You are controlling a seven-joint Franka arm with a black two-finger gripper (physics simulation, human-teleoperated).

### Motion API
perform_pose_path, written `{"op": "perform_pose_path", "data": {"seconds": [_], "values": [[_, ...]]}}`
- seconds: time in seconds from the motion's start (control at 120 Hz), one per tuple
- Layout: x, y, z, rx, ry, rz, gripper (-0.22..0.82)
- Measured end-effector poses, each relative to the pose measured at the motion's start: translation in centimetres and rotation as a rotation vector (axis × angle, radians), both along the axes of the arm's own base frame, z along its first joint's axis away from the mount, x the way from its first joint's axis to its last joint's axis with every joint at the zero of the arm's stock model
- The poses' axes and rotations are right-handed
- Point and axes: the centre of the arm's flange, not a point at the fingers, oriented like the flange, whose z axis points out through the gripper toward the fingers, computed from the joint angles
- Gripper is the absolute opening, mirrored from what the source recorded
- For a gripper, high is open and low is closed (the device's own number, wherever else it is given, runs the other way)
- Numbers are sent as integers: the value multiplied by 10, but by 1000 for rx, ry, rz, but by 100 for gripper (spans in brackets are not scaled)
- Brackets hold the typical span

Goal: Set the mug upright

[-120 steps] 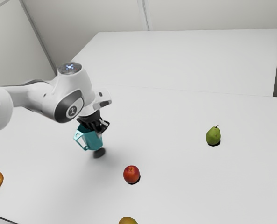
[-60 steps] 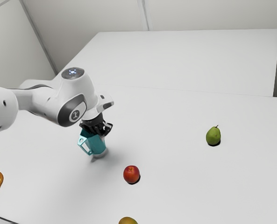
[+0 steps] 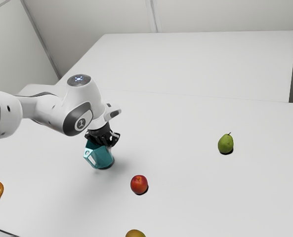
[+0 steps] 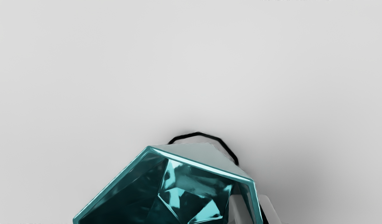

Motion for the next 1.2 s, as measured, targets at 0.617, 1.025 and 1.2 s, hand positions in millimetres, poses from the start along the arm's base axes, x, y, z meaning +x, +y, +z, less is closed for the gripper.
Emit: {"op": "perform_pose_path", "data": {"seconds": [0.617, 1.025, 1.2], "values": [[-3, -10, 64, 20, -115, -12, 52], [44, -51, 192, -47, -44, -17, 58], [55, -70, 225, -69, 16, -46, 58]]}}
